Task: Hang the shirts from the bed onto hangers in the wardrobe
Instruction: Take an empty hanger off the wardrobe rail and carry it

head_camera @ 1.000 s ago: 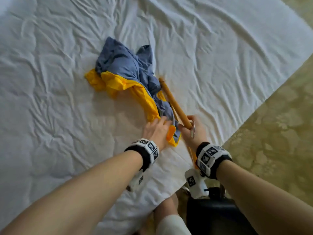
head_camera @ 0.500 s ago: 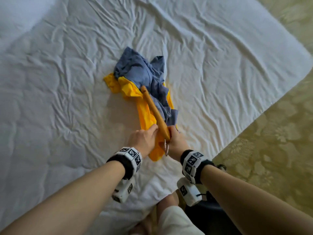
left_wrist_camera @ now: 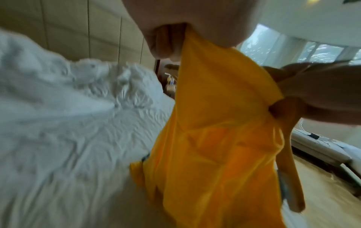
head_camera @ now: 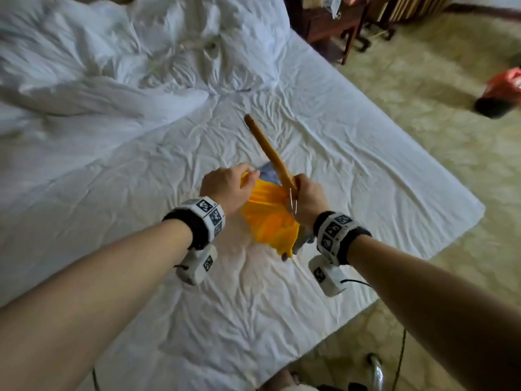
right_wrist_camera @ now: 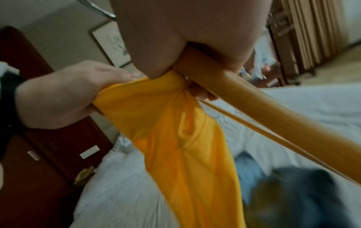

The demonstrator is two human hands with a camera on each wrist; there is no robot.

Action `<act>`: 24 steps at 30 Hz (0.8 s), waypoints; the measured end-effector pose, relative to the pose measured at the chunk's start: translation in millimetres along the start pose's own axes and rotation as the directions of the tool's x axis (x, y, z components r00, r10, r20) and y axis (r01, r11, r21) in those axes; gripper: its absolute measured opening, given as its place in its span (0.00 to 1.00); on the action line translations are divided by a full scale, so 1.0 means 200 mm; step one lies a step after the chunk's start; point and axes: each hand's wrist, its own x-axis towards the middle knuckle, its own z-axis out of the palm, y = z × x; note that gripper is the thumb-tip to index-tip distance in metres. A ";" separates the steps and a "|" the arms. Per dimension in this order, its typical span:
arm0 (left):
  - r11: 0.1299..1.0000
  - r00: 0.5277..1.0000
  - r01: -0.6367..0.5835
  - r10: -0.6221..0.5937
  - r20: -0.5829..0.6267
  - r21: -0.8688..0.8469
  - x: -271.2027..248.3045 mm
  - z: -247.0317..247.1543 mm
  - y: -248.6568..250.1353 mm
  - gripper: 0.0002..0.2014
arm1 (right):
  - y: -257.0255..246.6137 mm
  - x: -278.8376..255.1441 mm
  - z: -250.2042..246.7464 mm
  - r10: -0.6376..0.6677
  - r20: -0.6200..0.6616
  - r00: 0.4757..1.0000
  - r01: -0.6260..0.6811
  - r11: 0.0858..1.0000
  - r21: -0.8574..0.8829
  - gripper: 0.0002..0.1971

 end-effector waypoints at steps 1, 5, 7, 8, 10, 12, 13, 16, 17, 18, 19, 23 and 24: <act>0.999 1.000 -0.028 0.028 -0.003 0.026 0.01 -0.13 0.01 0.27 | -0.11 0.01 -0.08 -0.051 -0.026 0.998 0.051 0.999 -0.020 0.10; 0.971 0.996 -0.088 0.080 0.043 0.223 0.02 -0.61 0.05 0.40 | -0.52 -0.01 -0.35 -0.245 -0.166 0.955 0.231 0.968 -0.100 0.11; 0.944 0.994 -0.110 0.096 0.059 0.310 0.03 -0.82 0.07 0.40 | -0.69 -0.04 -0.45 -0.298 -0.224 0.928 0.279 0.953 -0.115 0.12; 0.940 0.994 -0.110 0.098 0.052 0.323 0.02 -0.90 0.07 0.38 | -0.77 -0.06 -0.49 -0.314 -0.245 0.917 0.289 0.948 -0.131 0.13; 0.957 0.997 -0.073 0.076 0.000 0.280 0.01 -1.04 0.07 0.34 | -0.91 -0.09 -0.55 -0.342 -0.273 0.899 0.305 0.937 -0.171 0.13; 0.990 0.996 -0.054 0.063 -0.063 0.133 0.00 -1.14 0.06 0.27 | -1.03 -0.12 -0.61 -0.362 -0.295 0.884 0.318 0.929 -0.188 0.12; 0.996 0.994 -0.069 0.073 -0.075 0.049 0.00 -1.18 0.04 0.23 | -1.07 -0.13 -0.63 -0.367 -0.307 0.878 0.323 0.928 -0.184 0.12; 0.996 0.994 -0.084 0.082 -0.070 -0.028 -0.03 -1.26 -0.01 0.14 | -1.18 -0.15 -0.71 -0.337 -0.330 0.882 0.316 0.941 -0.117 0.10; 0.997 0.995 -0.069 0.065 -0.082 -0.043 -0.05 -1.28 -0.04 0.13 | -1.22 -0.16 -0.72 -0.311 -0.335 0.890 0.306 0.950 -0.069 0.09; 0.996 0.993 -0.057 0.049 -0.104 -0.075 -0.06 -1.29 -0.06 0.13 | -1.25 -0.18 -0.74 -0.279 -0.336 0.900 0.296 0.955 -0.001 0.07; 0.994 0.991 -0.046 0.033 -0.128 -0.103 -0.07 -1.29 -0.08 0.12 | -1.28 -0.20 -0.74 -0.249 -0.328 0.911 0.286 0.955 0.071 0.06; 0.992 0.970 0.122 -0.110 -0.219 0.041 -0.09 -1.33 -0.06 0.15 | -1.40 -0.26 -0.69 -0.233 -0.238 0.943 0.281 0.941 0.189 0.08; 0.980 0.959 0.190 -0.171 -0.226 0.062 -0.09 -1.34 -0.04 0.15 | -1.42 -0.27 -0.67 -0.254 -0.215 0.943 0.295 0.938 0.184 0.08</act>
